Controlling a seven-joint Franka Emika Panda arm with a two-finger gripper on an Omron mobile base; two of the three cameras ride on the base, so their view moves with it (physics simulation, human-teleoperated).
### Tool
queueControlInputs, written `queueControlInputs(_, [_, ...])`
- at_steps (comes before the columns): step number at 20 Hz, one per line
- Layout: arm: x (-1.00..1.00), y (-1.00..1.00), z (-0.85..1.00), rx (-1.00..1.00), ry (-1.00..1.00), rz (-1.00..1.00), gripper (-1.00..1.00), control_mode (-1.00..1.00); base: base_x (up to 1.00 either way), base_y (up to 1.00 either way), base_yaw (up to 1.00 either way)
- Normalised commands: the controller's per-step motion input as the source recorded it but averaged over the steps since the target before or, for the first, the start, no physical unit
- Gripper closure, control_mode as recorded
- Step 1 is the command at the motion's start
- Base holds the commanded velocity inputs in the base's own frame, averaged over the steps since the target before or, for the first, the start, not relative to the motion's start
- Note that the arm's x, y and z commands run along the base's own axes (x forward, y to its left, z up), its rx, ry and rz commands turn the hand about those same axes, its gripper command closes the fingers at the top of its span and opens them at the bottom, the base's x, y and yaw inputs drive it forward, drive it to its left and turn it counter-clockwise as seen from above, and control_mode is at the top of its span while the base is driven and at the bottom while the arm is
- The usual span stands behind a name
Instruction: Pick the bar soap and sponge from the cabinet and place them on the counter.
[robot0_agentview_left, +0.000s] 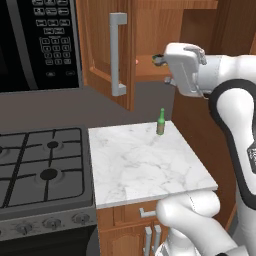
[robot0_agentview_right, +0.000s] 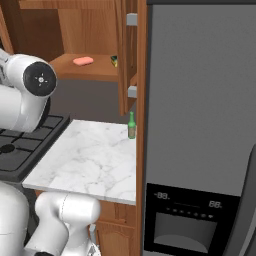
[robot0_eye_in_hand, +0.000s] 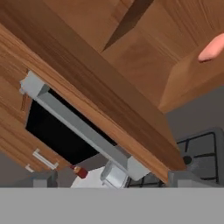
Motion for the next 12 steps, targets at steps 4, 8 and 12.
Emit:
queueControlInputs(4, [0.3, 0.21, 0.0, 0.05, 0.04, 0.06, -1.0, -1.0, 0.0, 0.0, 0.0])
queueControlInputs(8, [0.22, 0.07, 0.01, 0.01, 0.02, 0.01, -1.0, -1.0, 0.0, 0.0, 0.0])
queueControlInputs(12, [0.26, 0.03, 0.0, 0.02, 0.05, 0.0, -1.0, -1.0, 0.0, 0.0, 0.0])
